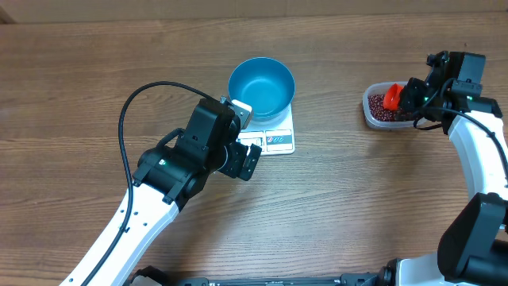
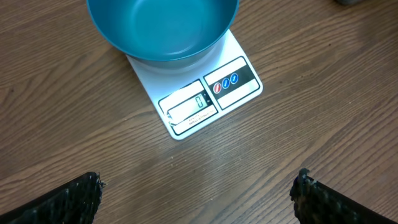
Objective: Scoop item into bowl and weigh 150g on scale
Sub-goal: 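Lower the red scoop into the beans with the right gripper, then drag the scoop through the beans to fill it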
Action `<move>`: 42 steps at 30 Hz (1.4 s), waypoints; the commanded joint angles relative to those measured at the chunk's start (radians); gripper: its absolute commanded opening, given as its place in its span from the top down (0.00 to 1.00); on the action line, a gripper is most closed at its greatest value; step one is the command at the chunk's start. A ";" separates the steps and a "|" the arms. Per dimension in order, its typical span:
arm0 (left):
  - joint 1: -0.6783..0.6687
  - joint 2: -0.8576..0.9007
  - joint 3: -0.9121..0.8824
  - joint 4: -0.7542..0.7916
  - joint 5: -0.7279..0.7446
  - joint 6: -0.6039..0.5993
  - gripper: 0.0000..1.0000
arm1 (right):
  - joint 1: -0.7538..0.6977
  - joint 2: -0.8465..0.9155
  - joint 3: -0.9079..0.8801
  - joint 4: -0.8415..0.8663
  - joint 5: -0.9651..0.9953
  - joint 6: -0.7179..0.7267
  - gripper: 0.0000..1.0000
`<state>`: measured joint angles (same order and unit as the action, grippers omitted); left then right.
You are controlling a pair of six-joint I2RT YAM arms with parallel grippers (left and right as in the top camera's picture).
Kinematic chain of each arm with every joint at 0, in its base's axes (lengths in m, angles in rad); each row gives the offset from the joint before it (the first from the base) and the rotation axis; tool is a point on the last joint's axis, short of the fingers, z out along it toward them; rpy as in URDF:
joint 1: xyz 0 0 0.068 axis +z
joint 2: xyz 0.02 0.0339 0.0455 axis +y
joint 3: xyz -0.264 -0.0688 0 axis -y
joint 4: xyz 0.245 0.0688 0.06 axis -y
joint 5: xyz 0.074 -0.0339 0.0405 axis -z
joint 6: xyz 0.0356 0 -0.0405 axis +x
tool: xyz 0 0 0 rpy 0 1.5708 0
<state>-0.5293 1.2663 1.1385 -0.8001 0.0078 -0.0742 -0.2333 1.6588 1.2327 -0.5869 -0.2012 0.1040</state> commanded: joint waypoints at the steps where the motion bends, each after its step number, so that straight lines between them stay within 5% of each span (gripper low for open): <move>1: 0.003 0.005 -0.005 0.000 0.008 0.015 0.00 | 0.004 0.004 0.018 0.012 0.010 0.000 0.92; 23: 0.003 0.005 -0.005 0.000 0.008 0.015 0.00 | 0.004 -0.081 0.020 -0.064 0.011 -0.011 0.96; 34: 0.003 0.005 -0.005 0.000 0.008 0.015 0.00 | 0.004 -0.161 0.020 -0.100 0.032 -0.145 0.96; 42: 0.003 0.005 -0.005 0.000 0.008 0.015 0.00 | 0.004 -0.160 0.019 -0.124 0.201 -0.166 0.96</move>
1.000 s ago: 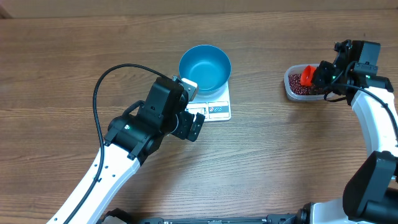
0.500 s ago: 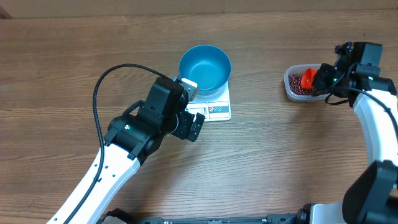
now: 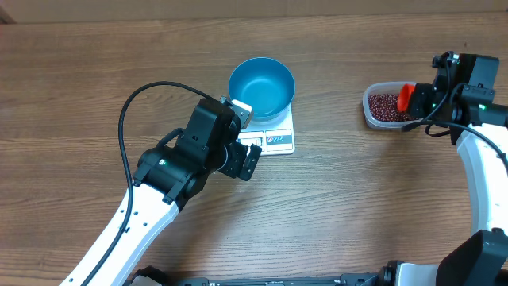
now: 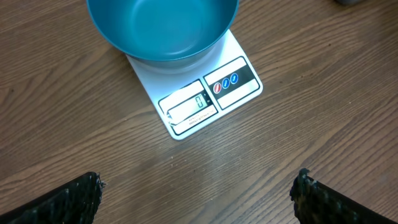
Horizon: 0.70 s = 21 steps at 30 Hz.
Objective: Scoop item into bowl and weigh 150g on scale
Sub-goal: 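Drag the scoop through the beans to fill it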
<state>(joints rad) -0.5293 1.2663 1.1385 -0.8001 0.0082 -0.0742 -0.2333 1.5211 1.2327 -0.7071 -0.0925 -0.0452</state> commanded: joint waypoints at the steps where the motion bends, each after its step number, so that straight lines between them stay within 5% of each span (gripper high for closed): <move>1: 0.003 0.005 -0.005 0.000 0.008 0.015 0.00 | 0.004 -0.022 0.018 -0.005 0.096 -0.018 0.96; 21: 0.003 0.005 -0.005 0.000 0.008 0.015 0.00 | 0.004 0.145 0.017 0.006 0.066 -0.035 0.96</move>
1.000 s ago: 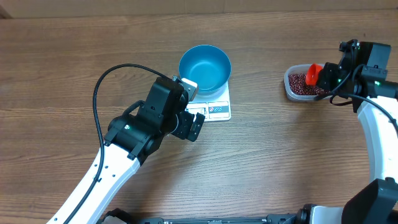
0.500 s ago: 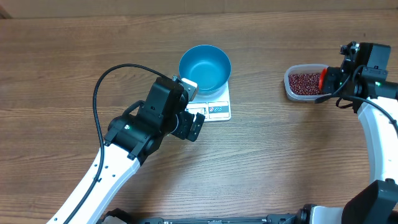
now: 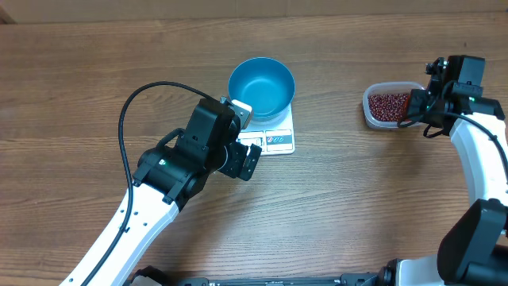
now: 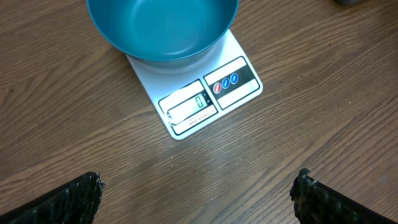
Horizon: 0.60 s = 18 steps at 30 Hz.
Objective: Scoop item into bowl and weigh 150g on scale
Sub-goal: 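Drag the scoop through the beans to fill it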
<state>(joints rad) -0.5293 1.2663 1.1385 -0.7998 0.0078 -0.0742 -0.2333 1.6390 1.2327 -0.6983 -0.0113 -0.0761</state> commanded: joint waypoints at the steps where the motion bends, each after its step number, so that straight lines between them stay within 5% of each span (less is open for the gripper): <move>1: 0.003 0.005 -0.005 0.000 0.008 0.015 0.00 | 0.004 0.034 0.017 -0.002 -0.041 -0.005 0.96; 18: 0.003 0.005 -0.005 0.000 0.008 0.015 0.00 | 0.002 0.103 0.017 0.008 -0.296 -0.004 0.96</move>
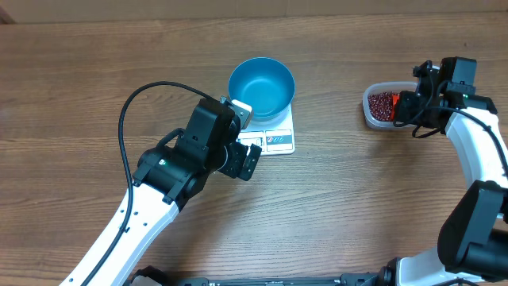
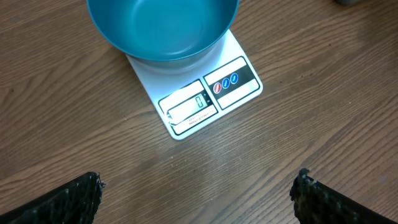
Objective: Scoop item into bowl and weigh 150g on scale
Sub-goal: 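Drag the scoop through the beans to fill it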
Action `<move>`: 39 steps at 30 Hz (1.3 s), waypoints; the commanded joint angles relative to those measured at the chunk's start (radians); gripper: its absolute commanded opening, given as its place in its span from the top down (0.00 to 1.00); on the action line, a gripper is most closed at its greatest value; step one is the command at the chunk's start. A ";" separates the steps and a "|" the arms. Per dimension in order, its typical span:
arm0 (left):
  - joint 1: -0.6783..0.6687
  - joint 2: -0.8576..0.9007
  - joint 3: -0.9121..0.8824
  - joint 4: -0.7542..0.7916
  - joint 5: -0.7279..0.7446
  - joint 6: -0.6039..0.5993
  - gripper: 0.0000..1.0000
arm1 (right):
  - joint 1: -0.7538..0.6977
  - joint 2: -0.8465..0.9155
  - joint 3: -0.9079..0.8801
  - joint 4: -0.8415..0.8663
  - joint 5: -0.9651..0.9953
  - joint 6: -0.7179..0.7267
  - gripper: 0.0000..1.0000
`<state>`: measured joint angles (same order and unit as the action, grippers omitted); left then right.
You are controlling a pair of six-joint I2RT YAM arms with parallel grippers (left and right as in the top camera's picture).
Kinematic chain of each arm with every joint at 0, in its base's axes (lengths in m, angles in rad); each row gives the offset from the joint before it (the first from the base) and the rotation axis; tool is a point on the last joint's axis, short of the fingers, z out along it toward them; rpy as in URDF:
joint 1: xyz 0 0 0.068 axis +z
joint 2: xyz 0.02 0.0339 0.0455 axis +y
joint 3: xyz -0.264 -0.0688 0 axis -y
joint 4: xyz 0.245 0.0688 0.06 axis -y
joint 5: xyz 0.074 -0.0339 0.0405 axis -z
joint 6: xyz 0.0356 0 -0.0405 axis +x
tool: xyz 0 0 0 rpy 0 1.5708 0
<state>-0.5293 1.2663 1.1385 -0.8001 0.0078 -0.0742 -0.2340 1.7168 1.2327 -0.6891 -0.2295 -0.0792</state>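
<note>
An empty blue bowl (image 1: 262, 86) (image 2: 161, 28) stands on the white scale (image 1: 278, 141) (image 2: 208, 93), whose display faces my left gripper. That left gripper (image 1: 248, 161) (image 2: 196, 202) hovers over bare table just in front of the scale, open and holding nothing. At the right, a clear container of red beans (image 1: 381, 106) sits on the table. My right gripper (image 1: 403, 107) is over the container's right end, shut on a red scoop (image 1: 394, 106). Only a sliver of the scoop shows, at the beans.
A black cable (image 1: 135, 103) loops from the left arm over the table's left middle. The right arm's white links (image 1: 476, 151) run down the right edge. Wooden tabletop (image 1: 357, 206) lies between scale and container.
My right gripper has shifted a little left over the container's right end, and a bit of the red scoop shows again at the beans. The left arm, bowl and scale are unchanged.
First my right gripper held the red scoop over the beans in the container. Then scoop and gripper were at the container's right rim. After that the scoop was hidden beside the container, and now it is back at the beans. The left gripper stayed open by the scale.
</note>
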 commanded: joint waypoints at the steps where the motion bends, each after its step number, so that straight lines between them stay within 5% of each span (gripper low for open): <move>1: 0.003 0.005 -0.005 0.000 0.008 0.015 0.00 | 0.003 0.025 0.017 -0.001 -0.088 -0.001 0.96; 39: 0.003 0.005 -0.005 0.000 0.008 0.015 0.00 | -0.258 0.154 0.016 -0.002 -0.600 0.004 0.96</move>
<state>-0.5293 1.2663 1.1385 -0.7998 0.0078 -0.0742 -0.4759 1.8549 1.2335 -0.6926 -0.7452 -0.0780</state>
